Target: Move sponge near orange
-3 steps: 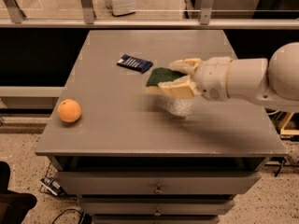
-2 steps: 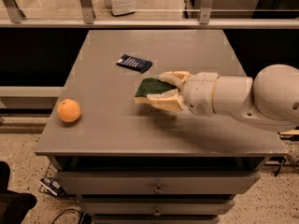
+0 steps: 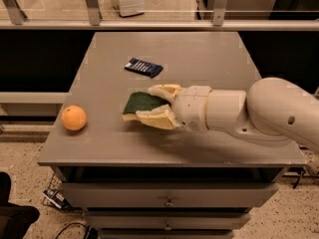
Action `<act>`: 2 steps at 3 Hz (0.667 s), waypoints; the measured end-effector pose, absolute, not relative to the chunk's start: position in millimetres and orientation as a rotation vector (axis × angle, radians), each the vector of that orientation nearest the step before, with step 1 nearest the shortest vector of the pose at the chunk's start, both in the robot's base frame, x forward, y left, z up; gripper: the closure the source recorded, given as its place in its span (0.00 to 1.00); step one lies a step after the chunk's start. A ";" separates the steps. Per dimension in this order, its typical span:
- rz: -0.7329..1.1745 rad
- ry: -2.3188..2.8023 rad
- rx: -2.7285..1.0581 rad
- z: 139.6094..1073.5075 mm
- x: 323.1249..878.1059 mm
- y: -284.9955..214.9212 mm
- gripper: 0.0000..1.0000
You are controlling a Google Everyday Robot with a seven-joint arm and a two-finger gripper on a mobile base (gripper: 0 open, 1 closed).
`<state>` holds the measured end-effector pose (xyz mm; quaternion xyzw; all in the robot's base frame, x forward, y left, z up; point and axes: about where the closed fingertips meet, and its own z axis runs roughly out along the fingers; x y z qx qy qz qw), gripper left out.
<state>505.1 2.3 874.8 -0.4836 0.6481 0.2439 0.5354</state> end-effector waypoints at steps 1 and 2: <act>0.632 1.520 -1.240 879.2 496.4 31.5 1.00; 0.679 1.499 -1.304 880.7 492.1 51.9 0.99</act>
Offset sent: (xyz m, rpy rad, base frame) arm -0.0164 0.0696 0.0063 -0.0452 0.0464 0.2355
